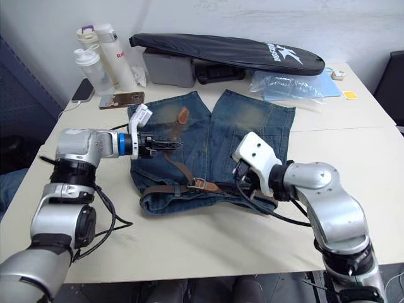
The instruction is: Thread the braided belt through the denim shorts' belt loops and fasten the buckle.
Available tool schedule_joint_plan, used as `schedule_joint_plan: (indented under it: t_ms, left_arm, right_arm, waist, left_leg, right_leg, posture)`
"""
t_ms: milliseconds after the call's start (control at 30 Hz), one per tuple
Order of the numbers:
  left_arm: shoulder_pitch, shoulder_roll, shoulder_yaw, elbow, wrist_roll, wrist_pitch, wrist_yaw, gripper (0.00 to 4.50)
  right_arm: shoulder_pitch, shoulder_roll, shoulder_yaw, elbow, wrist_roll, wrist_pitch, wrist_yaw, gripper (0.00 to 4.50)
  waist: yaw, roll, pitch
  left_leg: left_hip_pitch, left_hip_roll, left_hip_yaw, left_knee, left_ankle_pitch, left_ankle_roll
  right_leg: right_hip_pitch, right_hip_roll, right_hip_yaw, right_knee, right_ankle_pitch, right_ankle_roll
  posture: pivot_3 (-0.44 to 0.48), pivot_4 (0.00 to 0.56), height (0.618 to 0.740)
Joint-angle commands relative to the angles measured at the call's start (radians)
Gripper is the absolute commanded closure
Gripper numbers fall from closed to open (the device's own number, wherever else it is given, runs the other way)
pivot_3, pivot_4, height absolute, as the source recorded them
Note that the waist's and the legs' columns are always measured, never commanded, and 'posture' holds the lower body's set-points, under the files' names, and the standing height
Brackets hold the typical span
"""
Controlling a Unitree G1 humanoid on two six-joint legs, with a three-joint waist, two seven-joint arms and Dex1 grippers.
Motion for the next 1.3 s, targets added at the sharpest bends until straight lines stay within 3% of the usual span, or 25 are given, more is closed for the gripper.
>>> schedule_joint_plan:
  t_ms: [33, 233, 367, 533, 633, 867, 900, 1100, 1267, 1300]
  left_arm:
    - [0.060, 0.018, 0.119, -0.167, -0.077, 0.120, 0.092, 4.50]
    - [0.181, -0.014, 0.304, -0.326, -0.139, 0.245, 0.250, 4.50]
    - [0.216, -0.072, 0.452, -0.393, -0.174, 0.312, 0.360, 4.50]
    - [0.232, -0.140, 0.498, -0.482, -0.212, 0.362, 0.435, 4.50]
    - [0.222, -0.157, 0.512, -0.499, -0.231, 0.374, 0.462, 4.50]
    - [0.198, -0.156, 0.502, -0.492, -0.269, 0.379, 0.493, 4.50]
    - [0.200, -0.143, 0.481, -0.492, -0.270, 0.372, 0.489, 4.50]
    - [0.172, -0.119, 0.453, -0.482, -0.299, 0.370, 0.483, 4.50]
    - [0.095, -0.119, 0.535, -0.446, -0.322, 0.393, 0.511, 4.50]
    - [0.058, -0.138, 0.594, -0.426, -0.328, 0.407, 0.529, 4.50]
  right_arm:
    - [-0.041, 0.025, -0.015, 0.087, 0.094, 0.026, 0.012, 0.03]
    - [-0.109, -0.009, 0.088, 0.216, 0.109, -0.086, 0.040, 0.03]
    - [-0.189, 0.045, 0.130, 0.334, 0.117, -0.141, 0.022, 0.03]
    - [-0.212, 0.106, 0.163, 0.424, 0.115, -0.192, -0.004, 0.03]
    - [-0.213, 0.132, 0.150, 0.424, 0.144, -0.182, -0.013, 0.84]
    - [-0.168, 0.215, 0.167, 0.482, 0.153, -0.232, -0.066, 4.27]
    - [-0.159, 0.227, 0.175, 0.498, 0.148, -0.245, -0.075, 4.46]
    - [-0.097, 0.270, 0.238, 0.576, 0.118, -0.309, -0.092, 4.46]
    - [-0.052, 0.237, 0.338, 0.631, 0.055, -0.358, -0.063, 4.46]
    - [-0.051, 0.230, 0.356, 0.637, 0.041, -0.368, -0.057, 4.46]
  waist:
    - [-0.001, 0.000, 0.000]
    - [-0.002, 0.000, 0.000]
    - [-0.002, 0.000, 0.000]
    - [0.002, -0.001, -0.001]
    - [0.000, -0.001, -0.001]
    - [-0.002, -0.001, -0.001]
    - [-0.002, -0.001, -0.001]
    - [-0.003, -0.001, -0.001]
    - [-0.002, -0.002, -0.001]
    - [-0.003, -0.002, -0.001]
  left_leg:
    - [0.000, 0.000, -0.001, 0.001, 0.000, 0.000]
    - [0.001, 0.000, -0.002, 0.002, 0.000, 0.000]
    - [0.001, 0.001, -0.002, 0.002, 0.000, 0.000]
    - [0.001, 0.001, -0.004, 0.003, 0.000, 0.000]
    - [0.000, 0.001, -0.003, 0.003, 0.000, 0.000]
    - [0.001, 0.001, -0.002, 0.002, 0.000, -0.001]
    - [0.001, 0.001, -0.002, 0.002, 0.000, -0.001]
    - [0.001, 0.001, -0.001, -0.001, 0.000, -0.001]
    - [0.002, 0.001, -0.001, -0.001, 0.000, -0.001]
    - [0.002, 0.001, -0.001, -0.001, 0.000, -0.001]
  right_leg:
    - [0.000, 0.000, 0.000, 0.000, 0.000, -0.001]
    - [0.000, 0.000, 0.001, 0.000, 0.000, -0.001]
    - [0.000, 0.000, 0.001, -0.001, 0.001, -0.002]
    - [0.000, 0.000, 0.001, -0.001, 0.001, -0.003]
    - [0.000, 0.000, 0.001, -0.002, 0.002, -0.003]
    - [0.000, 0.001, 0.000, -0.002, 0.002, -0.004]
    - [0.000, 0.001, 0.000, -0.002, 0.002, -0.004]
    - [-0.001, 0.001, 0.001, -0.002, 0.002, -0.004]
    - [0.000, 0.001, 0.000, -0.002, 0.002, -0.004]
    - [0.000, 0.001, 0.000, -0.002, 0.002, -0.004]
  posture:
    - [0.000, 0.150, 0.740]
    - [0.000, 0.150, 0.740]
    - [0.000, 0.150, 0.740]
    - [0.000, 0.150, 0.740]
    - [0.000, 0.150, 0.740]
    - [0.000, 0.150, 0.740]
    - [0.000, 0.150, 0.740]
    - [0.000, 0.150, 0.740]
    - [0.000, 0.150, 0.740]
    - [0.000, 0.150, 0.740]
